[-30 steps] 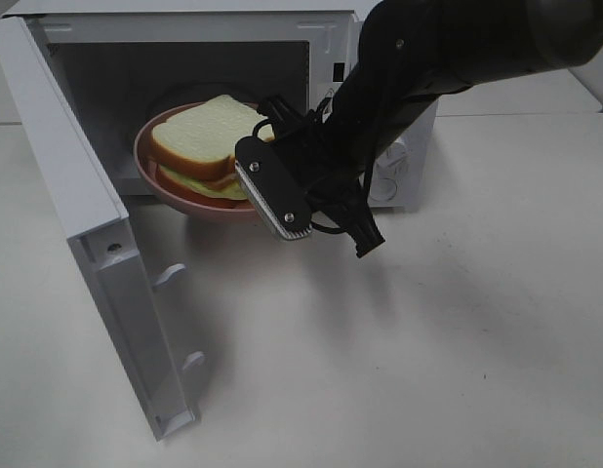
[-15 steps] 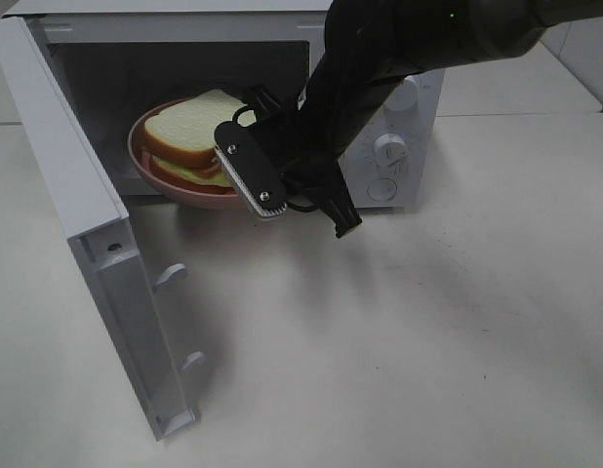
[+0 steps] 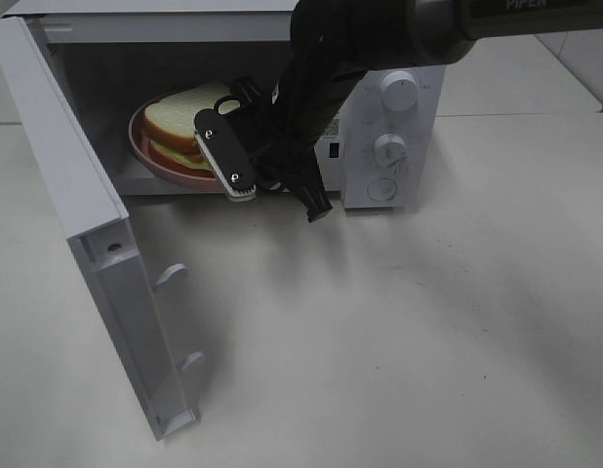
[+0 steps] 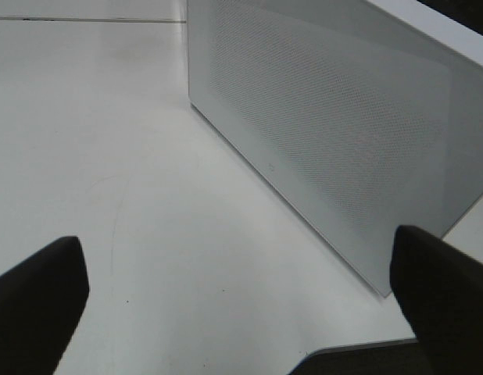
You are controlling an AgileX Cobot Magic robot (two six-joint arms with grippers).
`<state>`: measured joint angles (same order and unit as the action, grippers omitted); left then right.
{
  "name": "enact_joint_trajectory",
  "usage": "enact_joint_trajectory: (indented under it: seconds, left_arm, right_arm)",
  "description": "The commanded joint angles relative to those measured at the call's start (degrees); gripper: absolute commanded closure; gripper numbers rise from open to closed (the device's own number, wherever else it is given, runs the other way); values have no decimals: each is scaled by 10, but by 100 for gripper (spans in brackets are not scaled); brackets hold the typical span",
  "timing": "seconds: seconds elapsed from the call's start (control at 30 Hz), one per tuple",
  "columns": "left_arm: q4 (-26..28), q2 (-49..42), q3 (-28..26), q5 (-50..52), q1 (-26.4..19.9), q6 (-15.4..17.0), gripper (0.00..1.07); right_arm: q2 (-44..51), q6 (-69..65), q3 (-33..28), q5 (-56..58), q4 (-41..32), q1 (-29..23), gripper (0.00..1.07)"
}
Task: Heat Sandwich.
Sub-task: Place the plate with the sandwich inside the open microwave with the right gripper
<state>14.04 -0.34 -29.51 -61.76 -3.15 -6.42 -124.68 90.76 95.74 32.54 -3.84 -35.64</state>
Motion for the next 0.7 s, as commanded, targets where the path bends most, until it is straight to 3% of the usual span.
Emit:
enact_joint_trajectory:
  seconds: [0.03, 0.7]
  left_arm:
    - [1, -9, 0, 3, -1, -1, 9]
    - [1, -9, 0, 3, -1, -1, 9]
  right_arm:
    - [-15, -32, 41, -2, 21, 0, 107]
    - [-101, -116, 189, 34, 64, -1, 107]
